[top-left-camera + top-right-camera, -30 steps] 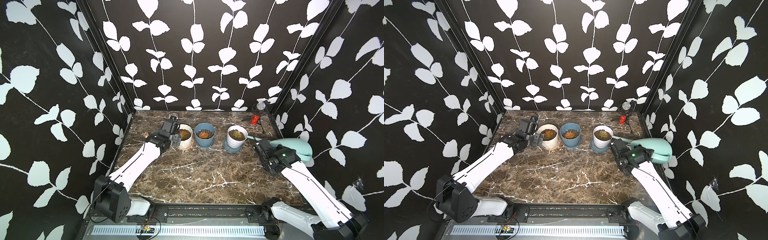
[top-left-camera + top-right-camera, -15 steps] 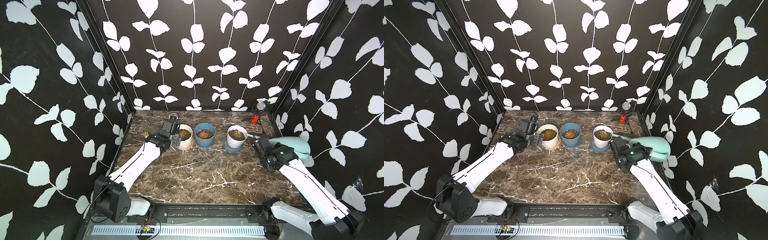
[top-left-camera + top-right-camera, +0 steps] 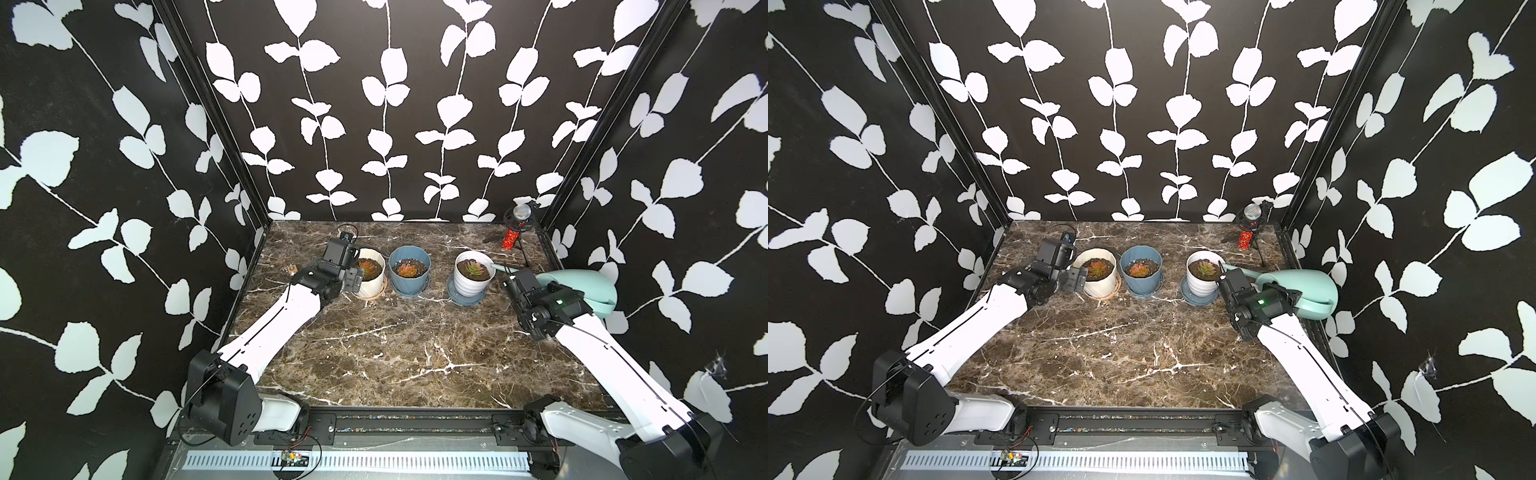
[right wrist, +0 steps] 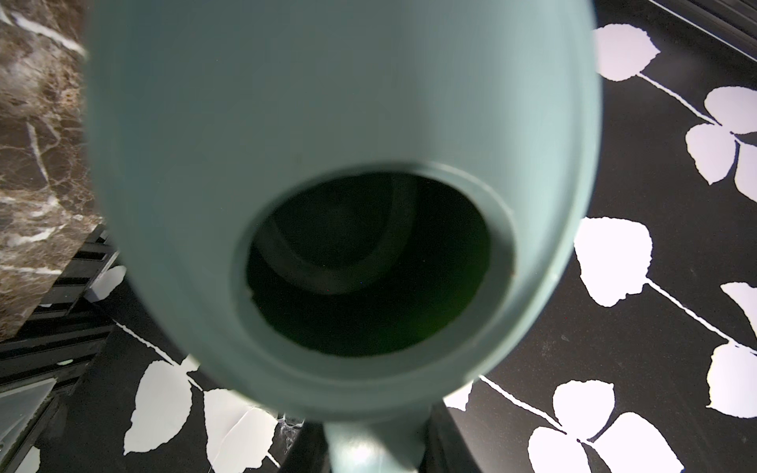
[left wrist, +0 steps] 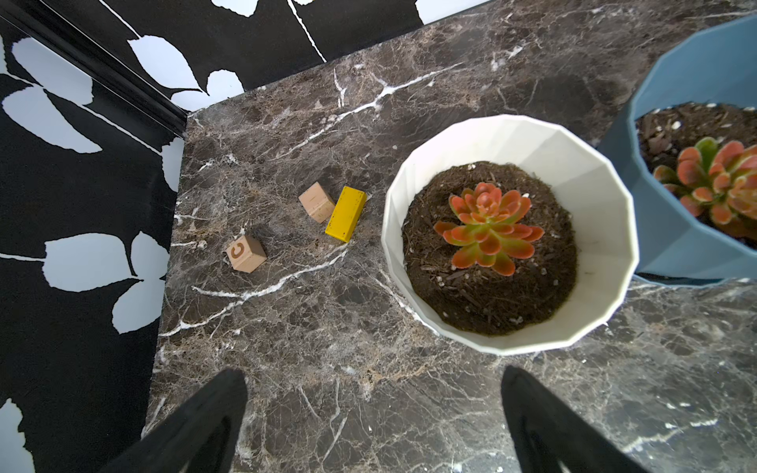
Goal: Water the succulent around the soil edge
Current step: Water the soil of the potted plant with water.
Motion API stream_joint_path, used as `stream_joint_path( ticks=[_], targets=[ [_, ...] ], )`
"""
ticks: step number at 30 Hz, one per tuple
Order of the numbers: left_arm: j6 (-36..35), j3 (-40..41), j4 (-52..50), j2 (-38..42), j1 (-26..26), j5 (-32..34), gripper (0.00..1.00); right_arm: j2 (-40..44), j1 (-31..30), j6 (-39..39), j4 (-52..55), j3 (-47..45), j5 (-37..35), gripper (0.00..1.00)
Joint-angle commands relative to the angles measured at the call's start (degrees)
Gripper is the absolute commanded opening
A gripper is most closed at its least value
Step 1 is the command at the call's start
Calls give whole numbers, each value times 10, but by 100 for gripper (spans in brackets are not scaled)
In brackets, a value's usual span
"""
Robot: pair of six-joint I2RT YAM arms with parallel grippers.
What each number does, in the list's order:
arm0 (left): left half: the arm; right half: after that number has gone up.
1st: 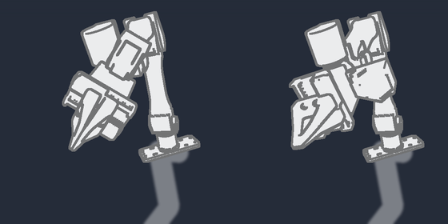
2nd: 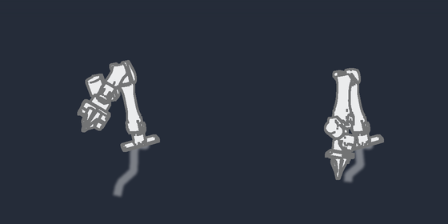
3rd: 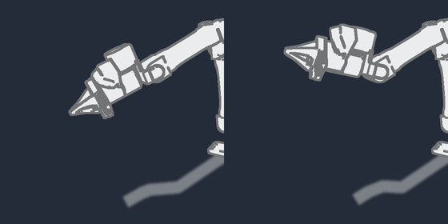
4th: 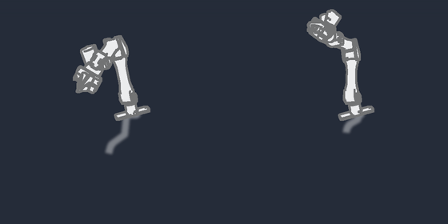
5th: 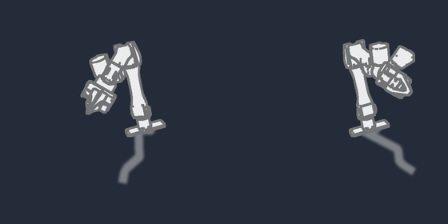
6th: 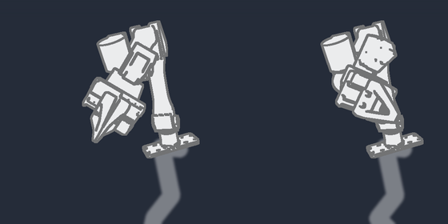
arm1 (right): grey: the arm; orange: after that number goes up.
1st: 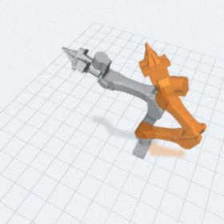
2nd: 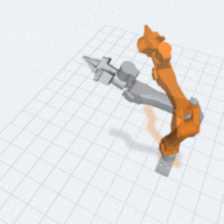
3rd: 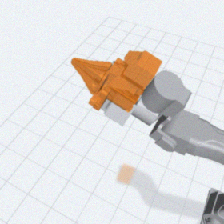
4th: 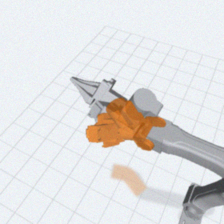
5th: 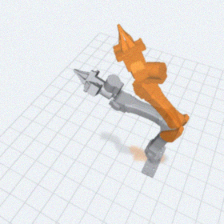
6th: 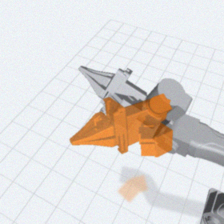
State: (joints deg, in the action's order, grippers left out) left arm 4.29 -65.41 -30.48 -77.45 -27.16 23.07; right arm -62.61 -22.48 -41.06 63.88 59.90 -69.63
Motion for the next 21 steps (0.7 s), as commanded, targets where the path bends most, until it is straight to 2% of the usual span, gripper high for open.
stream_joint_path(
  ticks=[1,21],
  targets=[
    [0,5,5,24,4,-4,99,-3,4,-8,-38,25,-29,0],
    [0,4,7,23,4,-12,99,-56,11,-23,-109,41,-6,0]
  ],
)
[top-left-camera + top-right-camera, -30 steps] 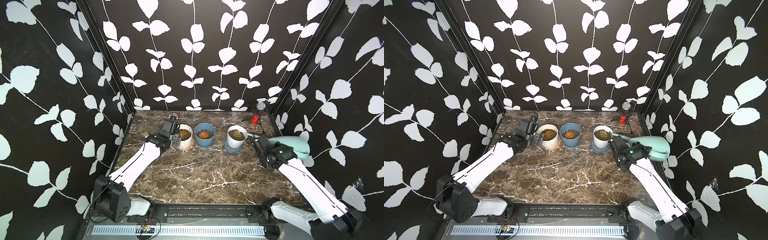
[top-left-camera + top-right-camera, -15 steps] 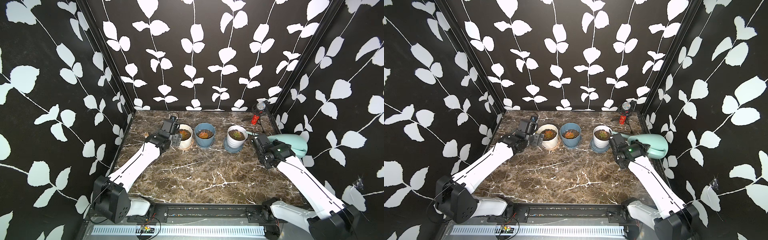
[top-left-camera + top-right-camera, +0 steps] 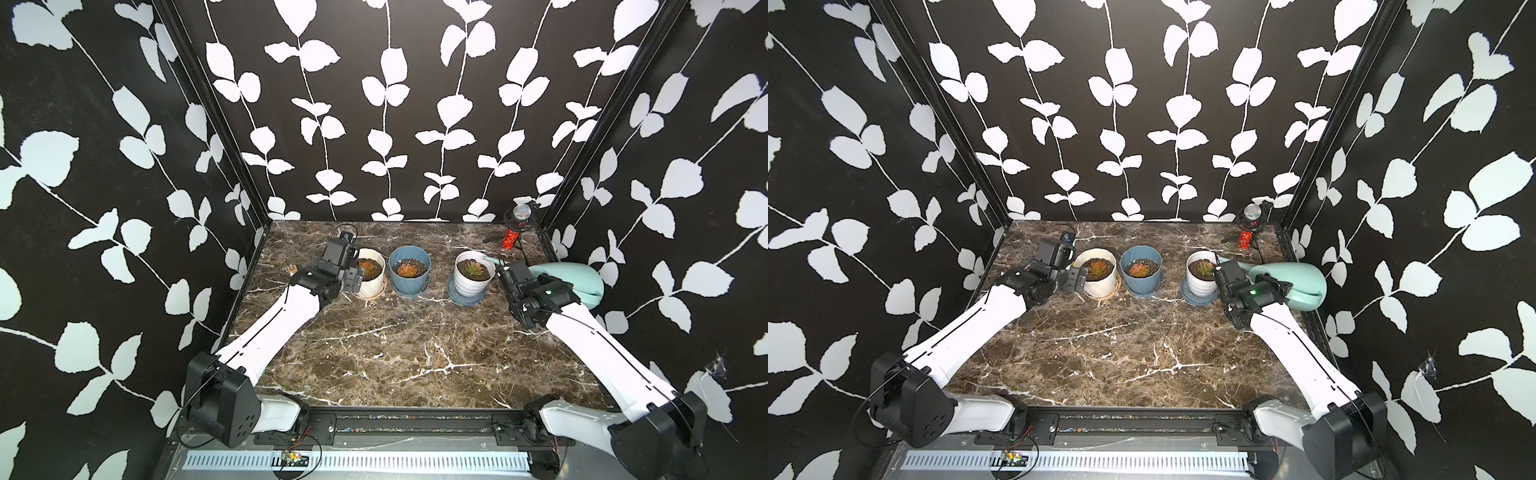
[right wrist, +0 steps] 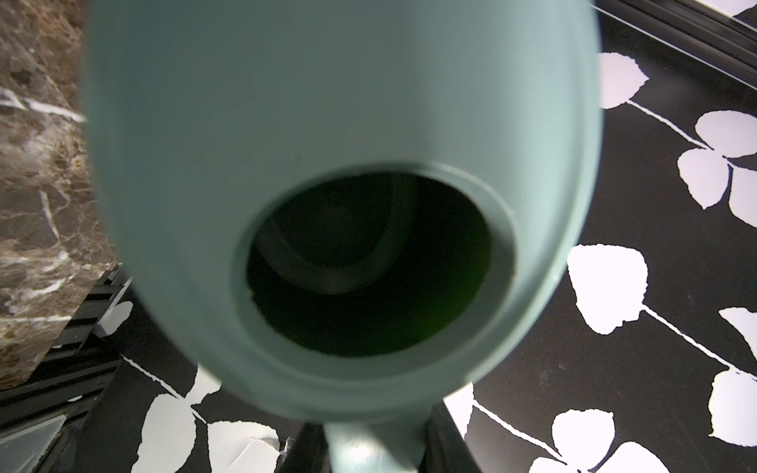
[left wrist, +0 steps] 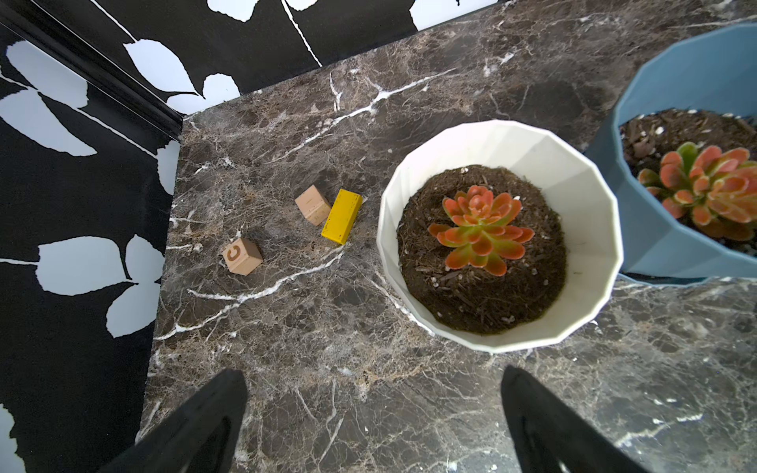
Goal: Water the succulent around the soil edge
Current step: Water the soil of the potted plant with water, then adjust the watering can.
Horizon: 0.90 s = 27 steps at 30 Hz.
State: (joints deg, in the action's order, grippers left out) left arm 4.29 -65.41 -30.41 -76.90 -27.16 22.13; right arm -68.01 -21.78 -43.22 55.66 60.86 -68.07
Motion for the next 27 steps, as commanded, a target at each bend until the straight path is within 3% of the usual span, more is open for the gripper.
stream_joint_path(
  ticks=[1,10,18,24,27],
  targets=[
    [1,4,7,18,4,-5,99,-5,3,-1,-30,33,-19,0],
    [3,2,8,16,4,-9,99,-5,2,8,-42,50,-2,0],
    [5,-6,-4,29,4,-3,99,62,-30,92,-31,115,45,0],
    [-2,-17,-35,74,4,21,99,95,-128,201,76,186,94,0],
    [-14,-34,-65,87,4,38,99,86,-208,182,91,172,23,0]
  ],
)
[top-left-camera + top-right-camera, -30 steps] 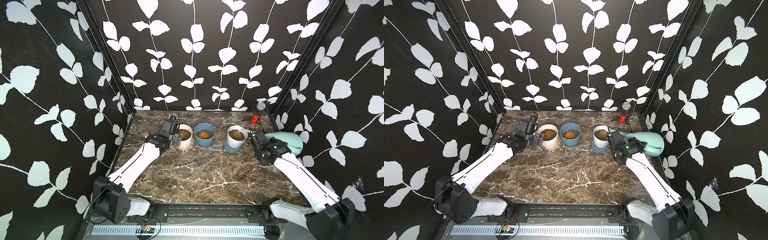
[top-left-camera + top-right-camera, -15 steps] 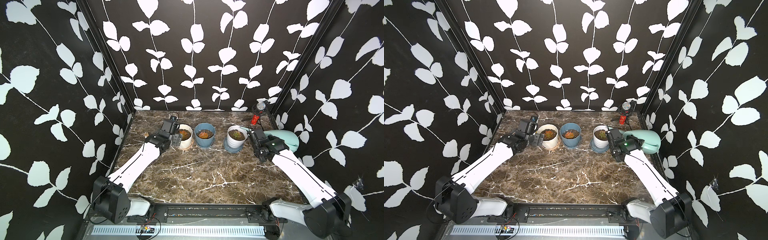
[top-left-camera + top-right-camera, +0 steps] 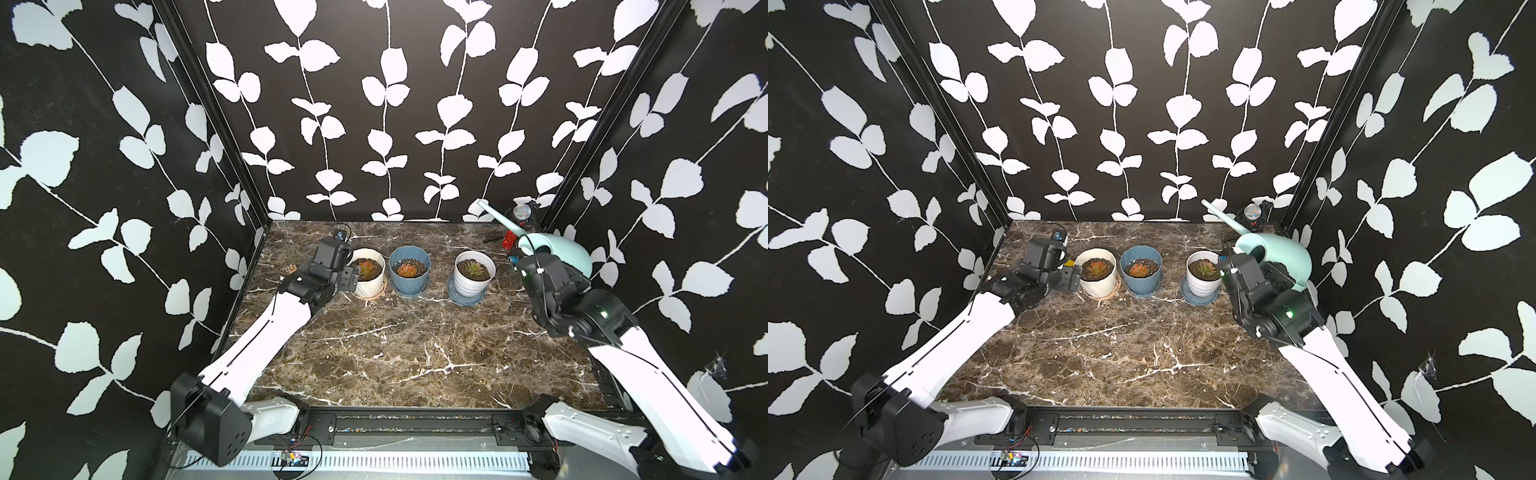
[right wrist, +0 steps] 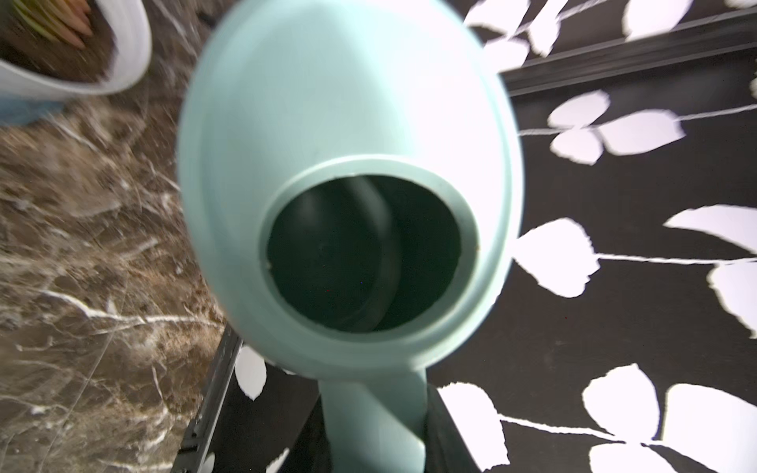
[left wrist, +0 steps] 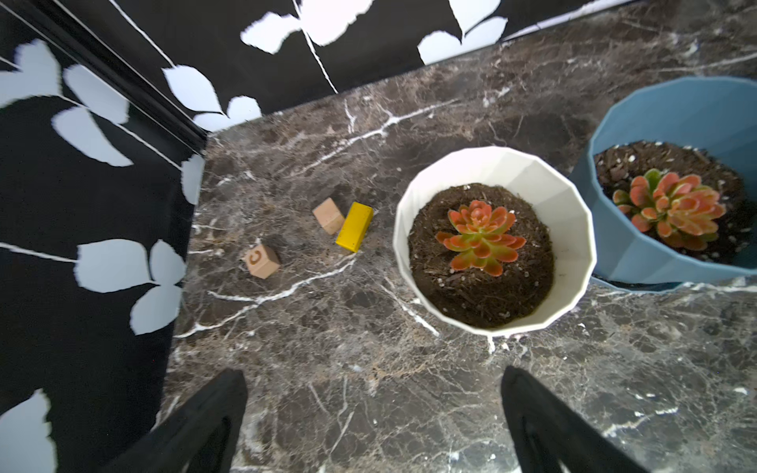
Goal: Water the succulent around the soil edge
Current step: Adjust the watering can.
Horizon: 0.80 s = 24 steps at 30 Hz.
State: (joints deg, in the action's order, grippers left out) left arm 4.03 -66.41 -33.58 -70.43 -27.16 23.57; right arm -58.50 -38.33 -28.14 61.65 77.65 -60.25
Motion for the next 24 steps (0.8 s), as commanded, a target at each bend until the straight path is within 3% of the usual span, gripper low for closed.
stream_joint_path(
  ticks=[1,5,12,18,24],
  targets=[
    [-15,-29,-45,25,4,31,99,-20,-62,11,34,-4,-88,0],
    [-26,-33,-68,38,4,44,99,-63,-92,-72,-7,-19,-152,0],
    [-29,-21,-84,48,12,39,99,-86,-107,-344,-286,-71,-179,0],
    [-27,-7,-73,55,31,15,99,-129,-113,-415,-344,-55,-179,0],
    [-26,0,-64,58,44,1,99,-139,-114,-418,-352,-31,-183,0]
  ],
)
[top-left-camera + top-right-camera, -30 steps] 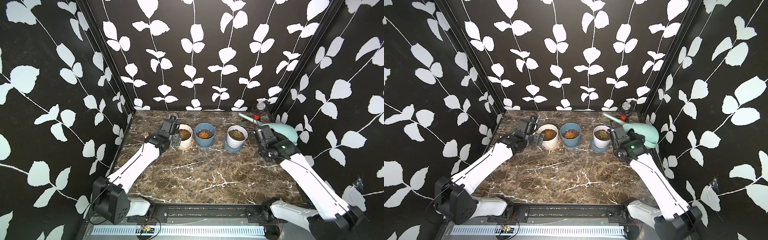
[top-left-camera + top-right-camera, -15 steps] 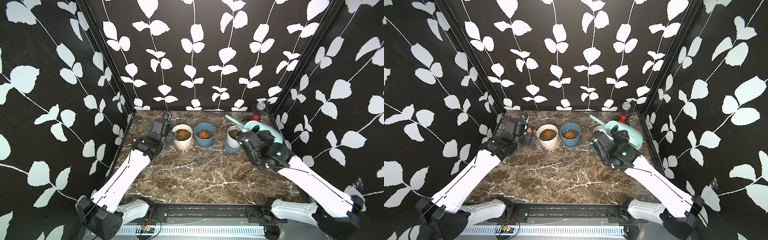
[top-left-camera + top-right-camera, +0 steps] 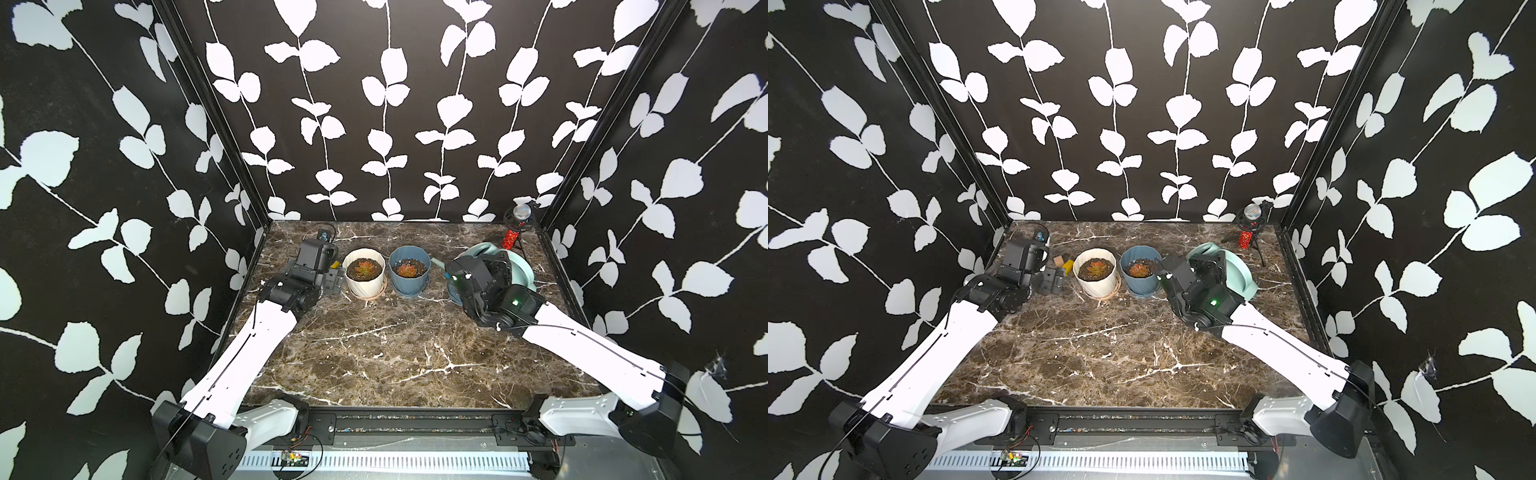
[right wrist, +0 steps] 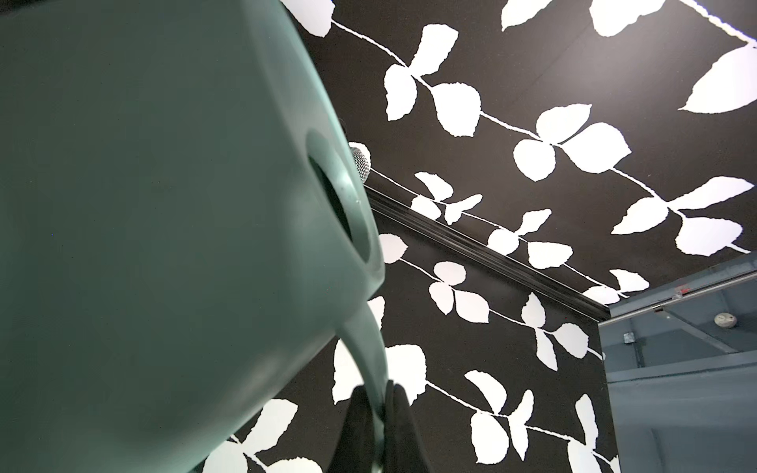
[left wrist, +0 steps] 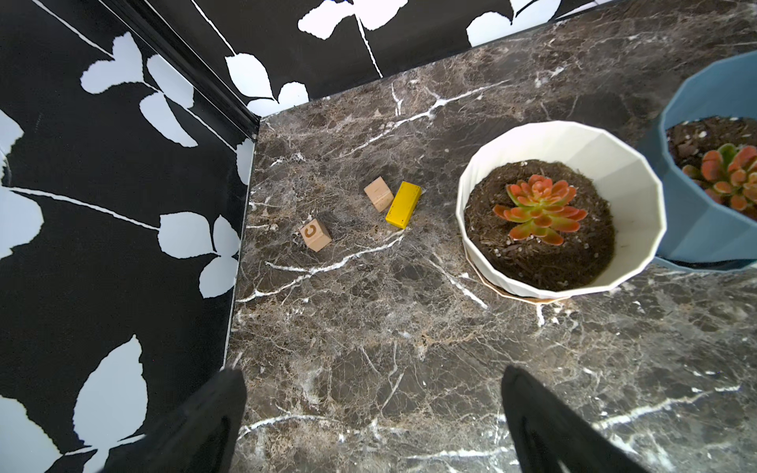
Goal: Water the succulent around the soil edge
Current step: Adjust the watering can.
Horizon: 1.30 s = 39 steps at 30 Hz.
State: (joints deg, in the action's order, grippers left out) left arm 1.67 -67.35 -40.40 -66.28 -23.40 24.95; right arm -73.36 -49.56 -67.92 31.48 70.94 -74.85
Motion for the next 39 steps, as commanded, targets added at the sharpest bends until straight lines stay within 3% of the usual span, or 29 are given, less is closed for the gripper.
stream_joint_path(
  ticks=[1,10,21,28,34,39],
  targets=[
    [-2,9,6,15,8,-18,99,10,-2,-23,-55,38,-38,0],
    [0,11,9,12,16,-31,99,21,-3,-129,-154,65,-51,0],
    [3,12,10,13,21,-43,99,-4,-4,-127,-160,107,0,0],
    [5,13,14,13,26,-50,99,-9,-31,-12,-84,158,28,0],
    [7,14,17,12,28,-56,99,27,-86,218,26,194,68,0],
    [11,16,23,11,28,-64,99,81,-114,416,94,190,153,0]
  ],
)
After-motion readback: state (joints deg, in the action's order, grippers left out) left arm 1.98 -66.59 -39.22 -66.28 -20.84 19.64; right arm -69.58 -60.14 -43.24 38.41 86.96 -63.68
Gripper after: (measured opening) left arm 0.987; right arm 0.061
